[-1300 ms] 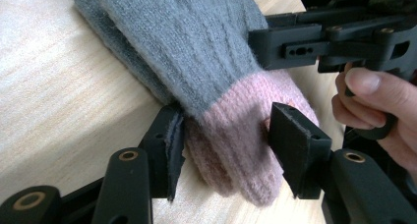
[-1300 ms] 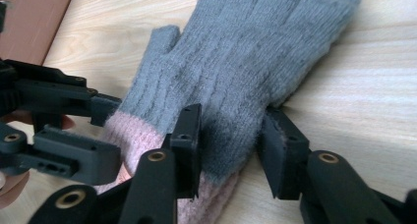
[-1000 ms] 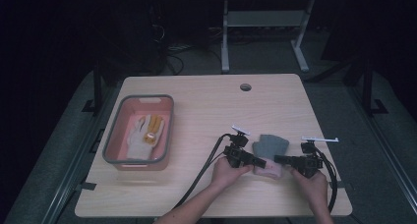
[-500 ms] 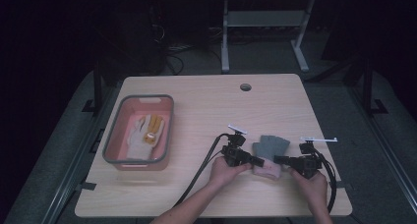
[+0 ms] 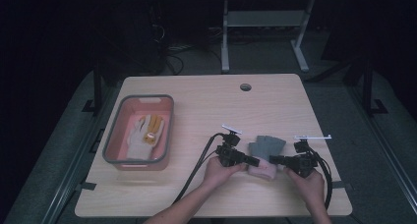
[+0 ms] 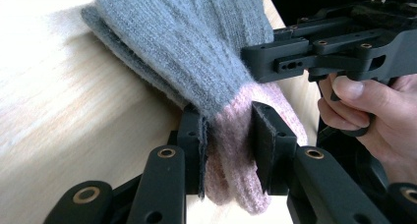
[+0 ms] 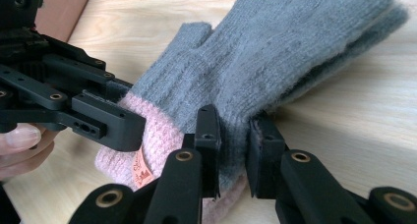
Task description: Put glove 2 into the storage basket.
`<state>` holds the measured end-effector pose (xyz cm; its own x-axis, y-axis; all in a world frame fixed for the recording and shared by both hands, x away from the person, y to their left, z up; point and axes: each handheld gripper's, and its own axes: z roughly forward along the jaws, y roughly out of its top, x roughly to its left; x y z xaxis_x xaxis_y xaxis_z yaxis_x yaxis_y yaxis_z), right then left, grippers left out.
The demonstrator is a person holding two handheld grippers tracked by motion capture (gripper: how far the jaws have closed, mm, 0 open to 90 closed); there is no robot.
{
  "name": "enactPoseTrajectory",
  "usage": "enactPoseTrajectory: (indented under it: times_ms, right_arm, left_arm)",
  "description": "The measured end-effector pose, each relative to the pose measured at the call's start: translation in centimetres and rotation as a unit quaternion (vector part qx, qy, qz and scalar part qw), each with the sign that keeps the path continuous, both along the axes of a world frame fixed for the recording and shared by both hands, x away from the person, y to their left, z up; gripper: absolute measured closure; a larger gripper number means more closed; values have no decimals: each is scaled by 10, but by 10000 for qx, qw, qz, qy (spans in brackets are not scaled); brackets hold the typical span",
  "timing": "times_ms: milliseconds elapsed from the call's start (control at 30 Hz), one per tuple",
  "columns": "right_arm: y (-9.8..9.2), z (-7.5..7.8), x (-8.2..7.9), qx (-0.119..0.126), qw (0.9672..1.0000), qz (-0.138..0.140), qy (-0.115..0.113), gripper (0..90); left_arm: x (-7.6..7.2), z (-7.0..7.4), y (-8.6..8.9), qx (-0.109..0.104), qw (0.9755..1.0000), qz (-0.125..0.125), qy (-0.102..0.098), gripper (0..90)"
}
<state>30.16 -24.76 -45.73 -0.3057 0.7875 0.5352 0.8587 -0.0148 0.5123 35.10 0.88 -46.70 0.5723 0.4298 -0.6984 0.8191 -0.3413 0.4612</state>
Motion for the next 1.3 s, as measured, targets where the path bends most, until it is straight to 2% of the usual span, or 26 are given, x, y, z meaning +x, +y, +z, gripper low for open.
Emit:
enactPoseTrajectory:
  times_ms: [267, 600, 700, 900, 1033, 1300]
  right_arm:
    - [10, 7, 3, 130, 9999, 100, -44, 777]
    - [24, 19, 10, 129, 9996, 241, -78, 777]
    - [27, 22, 13, 225, 9994, 251, -96, 777]
    - [38, 31, 16, 227, 9990, 340, -165, 776]
    - [44, 35, 18, 356, 9984, 388, -187, 775]
    - [60, 46, 26, 369, 9975, 540, -285, 775]
  left_arm:
    - [1, 10, 13, 11, 9999, -33, -96, 683]
    - [3, 19, 31, -95, 9998, 80, -154, 683]
    - [4, 24, 36, -100, 9997, 87, -205, 683]
    - [3, 32, 48, -142, 9994, 180, -271, 683]
    - [3, 38, 58, -147, 9993, 185, -305, 683]
    - [5, 48, 76, -207, 9987, 264, -392, 684]
